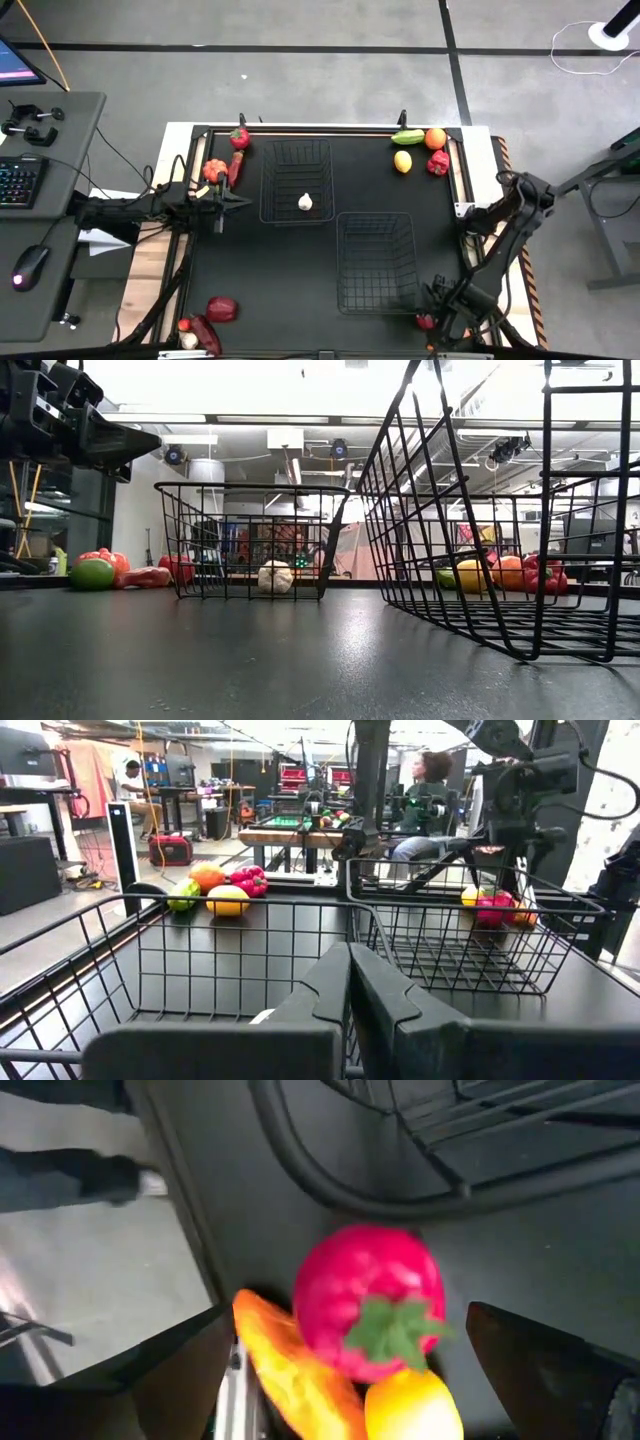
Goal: Sort produce into baskets
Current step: Put the bottom right red tomato into the bottom black wire basket
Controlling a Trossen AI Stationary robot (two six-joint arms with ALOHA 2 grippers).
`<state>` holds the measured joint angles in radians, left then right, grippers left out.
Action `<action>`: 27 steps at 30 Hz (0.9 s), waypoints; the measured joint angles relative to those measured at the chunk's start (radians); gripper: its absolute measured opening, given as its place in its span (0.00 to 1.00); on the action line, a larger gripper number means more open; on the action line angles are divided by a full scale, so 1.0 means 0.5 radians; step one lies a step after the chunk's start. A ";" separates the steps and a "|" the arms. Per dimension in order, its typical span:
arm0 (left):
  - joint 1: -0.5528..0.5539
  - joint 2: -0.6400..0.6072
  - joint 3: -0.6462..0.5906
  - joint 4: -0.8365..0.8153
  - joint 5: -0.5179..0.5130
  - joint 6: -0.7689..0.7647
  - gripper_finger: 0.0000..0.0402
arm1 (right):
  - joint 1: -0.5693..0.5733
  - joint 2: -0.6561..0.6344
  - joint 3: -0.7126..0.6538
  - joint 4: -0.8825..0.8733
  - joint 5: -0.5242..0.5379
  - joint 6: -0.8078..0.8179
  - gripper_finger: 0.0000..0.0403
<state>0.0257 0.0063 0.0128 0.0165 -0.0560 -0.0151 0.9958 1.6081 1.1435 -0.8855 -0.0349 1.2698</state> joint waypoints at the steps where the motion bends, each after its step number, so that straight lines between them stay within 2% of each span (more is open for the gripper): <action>1: -0.001 0.000 0.000 -0.001 -0.001 0.000 0.00 | 0.000 0.025 0.000 0.009 0.001 -0.026 0.97; 8: 0.000 0.000 0.000 0.000 0.000 0.000 0.00 | 0.093 0.199 0.000 0.095 0.043 -0.139 0.97; 15: 0.000 0.000 0.000 0.000 -0.001 0.000 0.00 | 0.221 0.231 0.000 -0.080 0.380 0.012 0.97; 18: 0.000 0.000 0.000 0.000 0.000 0.000 0.00 | 0.260 0.231 -0.005 -0.186 0.451 0.000 0.97; 23: 0.000 0.000 0.000 0.000 -0.001 0.000 0.00 | 0.267 0.230 -0.101 -0.109 0.385 -0.061 0.97; 27: -0.001 0.000 0.000 0.000 0.000 0.000 0.00 | 0.266 0.233 -0.197 -0.011 0.374 0.014 0.97</action>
<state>0.0254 0.0063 0.0128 0.0166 -0.0561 -0.0151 1.1286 1.7245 1.0452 -0.8912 0.1519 1.2770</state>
